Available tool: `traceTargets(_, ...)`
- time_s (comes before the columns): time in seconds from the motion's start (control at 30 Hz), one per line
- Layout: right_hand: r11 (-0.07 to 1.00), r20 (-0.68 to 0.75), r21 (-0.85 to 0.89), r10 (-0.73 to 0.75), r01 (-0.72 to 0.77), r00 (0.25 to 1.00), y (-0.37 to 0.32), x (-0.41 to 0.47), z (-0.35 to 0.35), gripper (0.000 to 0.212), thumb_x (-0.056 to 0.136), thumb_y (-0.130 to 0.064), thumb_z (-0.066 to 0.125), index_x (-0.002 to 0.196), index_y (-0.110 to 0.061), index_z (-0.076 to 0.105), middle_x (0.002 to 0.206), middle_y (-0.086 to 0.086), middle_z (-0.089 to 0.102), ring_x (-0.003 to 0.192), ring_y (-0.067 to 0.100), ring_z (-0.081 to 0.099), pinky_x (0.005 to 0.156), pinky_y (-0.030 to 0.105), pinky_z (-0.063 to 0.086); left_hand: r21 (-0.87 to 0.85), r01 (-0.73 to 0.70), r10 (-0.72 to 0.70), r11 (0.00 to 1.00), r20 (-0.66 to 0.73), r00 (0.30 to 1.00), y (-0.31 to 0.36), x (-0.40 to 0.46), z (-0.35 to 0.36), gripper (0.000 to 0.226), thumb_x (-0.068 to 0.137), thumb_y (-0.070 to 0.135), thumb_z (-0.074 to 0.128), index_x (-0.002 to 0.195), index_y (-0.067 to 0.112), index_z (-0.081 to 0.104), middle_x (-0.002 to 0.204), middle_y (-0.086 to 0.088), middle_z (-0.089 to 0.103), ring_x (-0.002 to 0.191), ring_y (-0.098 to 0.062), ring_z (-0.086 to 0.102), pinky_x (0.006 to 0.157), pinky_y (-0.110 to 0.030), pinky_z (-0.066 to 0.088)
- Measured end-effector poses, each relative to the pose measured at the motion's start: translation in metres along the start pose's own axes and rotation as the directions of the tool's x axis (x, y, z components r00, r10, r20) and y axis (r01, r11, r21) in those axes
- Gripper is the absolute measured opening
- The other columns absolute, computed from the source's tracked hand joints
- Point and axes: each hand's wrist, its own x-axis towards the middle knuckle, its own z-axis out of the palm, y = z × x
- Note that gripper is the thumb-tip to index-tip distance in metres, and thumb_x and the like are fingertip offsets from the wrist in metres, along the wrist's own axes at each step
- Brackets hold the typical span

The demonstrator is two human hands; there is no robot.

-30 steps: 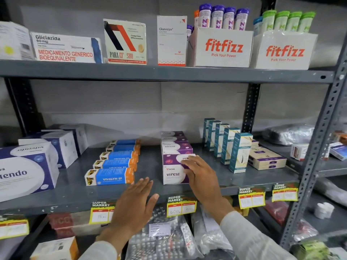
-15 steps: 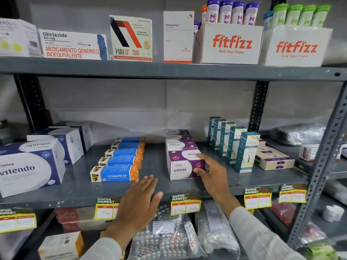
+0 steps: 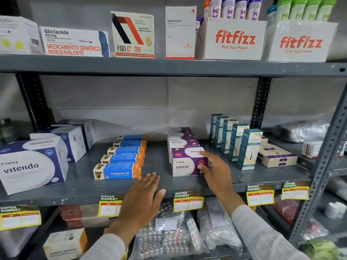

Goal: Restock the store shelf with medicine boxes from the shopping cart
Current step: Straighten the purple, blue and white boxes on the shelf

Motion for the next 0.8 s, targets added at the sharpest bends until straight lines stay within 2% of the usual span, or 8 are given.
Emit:
traceTargets(0.13, 0.996, -0.035, -0.076, -0.044, 0.042, 0.998, -0.010, -0.006, 0.001, 0.057, 0.093, -0.019, 0.070, 0.146, -0.022, 0.050, 0.144, 0.003, 0.055, 0.134, 0.021, 0.051, 0.105, 0.033, 0.048, -0.097, -0.012, 0.014, 0.995, 0.026, 1.000, 0.001, -0.002, -0.014, 0.067, 0.104, 0.062, 0.024, 0.159, 0.026, 0.028, 0.168, 0.008, 0.027, 0.155, -0.007, 0.018, 0.125, -0.027, 0.009)
traceTargets(0.23, 0.990, -0.224, -0.075, -0.133, 0.119, 0.965, -0.039, -0.017, 0.008, 0.045, 0.094, -0.017, 0.065, 0.138, -0.014, 0.055, 0.137, 0.006, 0.057, 0.127, 0.019, 0.052, 0.098, 0.008, 0.035, -0.220, 0.015, -0.032, 0.975, -0.075, 0.997, -0.008, -0.016, -0.042, 0.057, 0.103, 0.058, 0.035, 0.152, 0.030, 0.045, 0.157, 0.013, 0.045, 0.146, -0.005, 0.039, 0.115, -0.023, 0.031)
traceTargets(0.3, 0.963, -0.242, -0.074, -0.270, 0.260, 0.932, -0.065, -0.023, 0.023, 0.031, 0.093, -0.013, 0.065, 0.124, -0.011, 0.064, 0.122, 0.006, 0.064, 0.115, 0.019, 0.058, 0.092, 0.010, 0.043, -0.220, 0.039, -0.085, 0.975, -0.204, 0.975, -0.030, -0.031, -0.060, 0.050, 0.102, 0.052, 0.039, 0.141, 0.028, 0.060, 0.142, 0.010, 0.063, 0.131, -0.007, 0.057, 0.102, -0.022, 0.043)
traceTargets(0.4, 0.928, -0.049, -0.005, -0.373, 0.373, 0.926, -0.102, -0.025, 0.056, 0.023, 0.090, -0.013, 0.066, 0.112, -0.016, 0.072, 0.109, 0.000, 0.069, 0.100, 0.016, 0.064, 0.090, 0.033, 0.054, -0.129, 0.130, -0.162, 0.983, -0.281, 0.946, -0.085, -0.053, -0.078, 0.046, 0.101, 0.044, 0.043, 0.134, 0.021, 0.066, 0.131, -0.001, 0.071, 0.119, -0.020, 0.068, 0.094, -0.032, 0.051)
traceTargets(0.5, 0.956, 0.213, 0.013, -0.289, 0.293, 0.933, -0.126, -0.024, 0.095, 0.036, 0.093, -0.031, 0.068, 0.128, -0.027, 0.065, 0.124, -0.006, 0.065, 0.113, 0.010, 0.060, 0.100, 0.026, 0.046, -0.015, 0.264, -0.259, 0.964, -0.246, 0.934, -0.144, -0.070, -0.087, 0.051, 0.101, 0.046, 0.039, 0.134, 0.017, 0.064, 0.133, -0.008, 0.070, 0.122, -0.027, 0.066, 0.100, -0.042, 0.052)
traceTargets(0.57, 0.967, 0.294, 0.024, -0.247, 0.252, 0.923, -0.133, -0.018, 0.118, 0.041, 0.092, -0.039, 0.068, 0.132, -0.031, 0.062, 0.130, -0.009, 0.063, 0.117, 0.006, 0.057, 0.102, 0.026, 0.046, 0.036, 0.312, -0.297, 0.949, -0.221, 0.929, -0.171, -0.076, -0.087, 0.059, 0.101, 0.053, 0.032, 0.134, 0.017, 0.064, 0.134, -0.007, 0.070, 0.124, -0.026, 0.065, 0.103, -0.044, 0.051)
traceTargets(0.67, 0.981, 0.323, 0.016, -0.188, 0.194, 0.928, -0.137, -0.010, 0.138, 0.042, 0.090, -0.037, 0.071, 0.130, -0.029, 0.065, 0.128, -0.007, 0.064, 0.112, 0.008, 0.059, 0.100, 0.024, 0.048, 0.082, 0.267, -0.247, 0.960, -0.195, 0.949, -0.190, -0.078, -0.076, 0.067, 0.102, 0.056, 0.024, 0.136, 0.015, 0.064, 0.141, -0.007, 0.065, 0.133, -0.024, 0.059, 0.115, -0.045, 0.043)
traceTargets(0.8, 0.985, 0.295, 0.001, -0.163, 0.171, 0.941, -0.136, -0.009, 0.149, 0.032, 0.091, -0.026, 0.073, 0.123, -0.025, 0.070, 0.124, -0.005, 0.067, 0.103, 0.001, 0.057, 0.078, -0.002, 0.040, 0.049, 0.262, -0.246, 0.964, -0.216, 0.945, -0.194, -0.077, -0.068, 0.064, 0.103, 0.053, 0.025, 0.138, 0.015, 0.062, 0.145, -0.005, 0.061, 0.139, -0.021, 0.053, 0.121, -0.044, 0.034)
